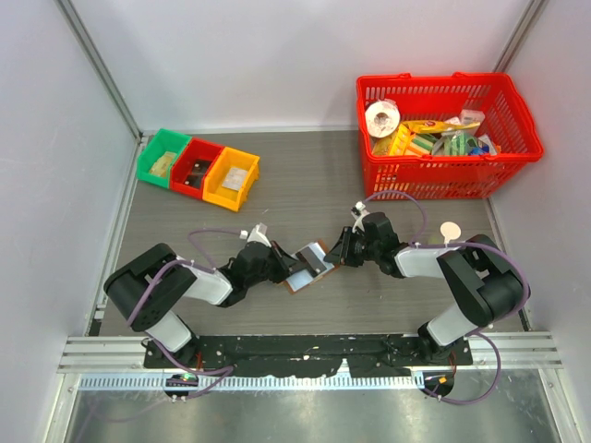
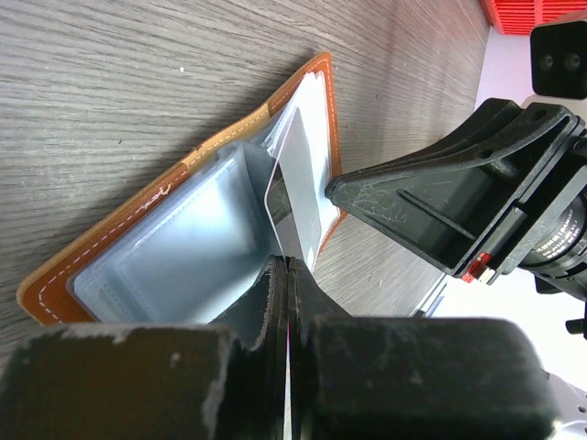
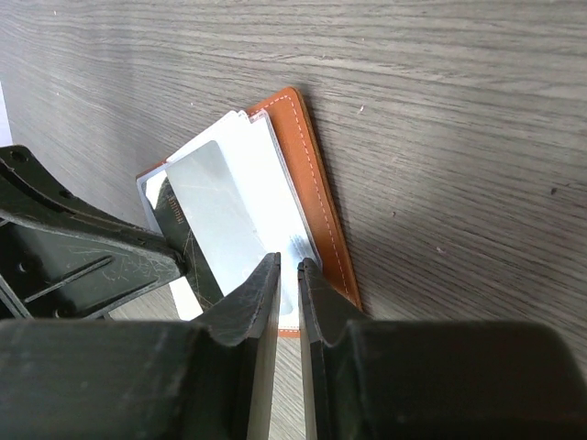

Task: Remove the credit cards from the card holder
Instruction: Remove the credit card from the card holder.

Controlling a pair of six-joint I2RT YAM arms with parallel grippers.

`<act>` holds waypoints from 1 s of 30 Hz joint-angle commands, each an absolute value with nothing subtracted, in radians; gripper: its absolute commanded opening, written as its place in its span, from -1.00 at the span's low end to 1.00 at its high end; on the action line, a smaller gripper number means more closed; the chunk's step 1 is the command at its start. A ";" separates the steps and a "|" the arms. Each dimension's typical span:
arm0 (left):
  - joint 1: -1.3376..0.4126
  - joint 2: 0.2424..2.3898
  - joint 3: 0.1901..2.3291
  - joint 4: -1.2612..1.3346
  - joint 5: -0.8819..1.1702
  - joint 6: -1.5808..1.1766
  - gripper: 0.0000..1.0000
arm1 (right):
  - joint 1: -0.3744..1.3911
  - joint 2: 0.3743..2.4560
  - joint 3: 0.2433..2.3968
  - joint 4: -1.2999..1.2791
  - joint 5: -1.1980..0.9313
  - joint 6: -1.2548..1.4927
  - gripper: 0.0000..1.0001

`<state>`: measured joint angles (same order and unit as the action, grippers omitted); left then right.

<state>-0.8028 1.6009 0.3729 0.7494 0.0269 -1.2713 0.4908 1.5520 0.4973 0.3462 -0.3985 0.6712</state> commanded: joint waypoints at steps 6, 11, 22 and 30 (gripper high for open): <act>-0.801 1.595 0.402 0.745 0.011 -1.256 -0.53 | 0.499 1.601 0.472 0.267 -0.365 0.653 -0.61; -0.801 1.618 0.413 0.750 0.009 -1.261 -0.39 | 0.499 1.598 0.466 0.268 -0.365 0.652 -0.61; -0.801 1.595 0.370 0.762 -0.035 -1.273 -1.00 | 0.497 1.595 0.468 0.268 -0.361 0.652 -0.61; -0.801 1.487 0.321 0.681 -0.040 -1.235 -1.00 | 0.497 1.582 0.486 0.233 -0.348 0.627 -0.61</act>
<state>-0.8028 1.5642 0.3443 0.7227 -0.0116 -1.2762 0.4908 1.5600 0.4973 0.3592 -0.4053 0.6762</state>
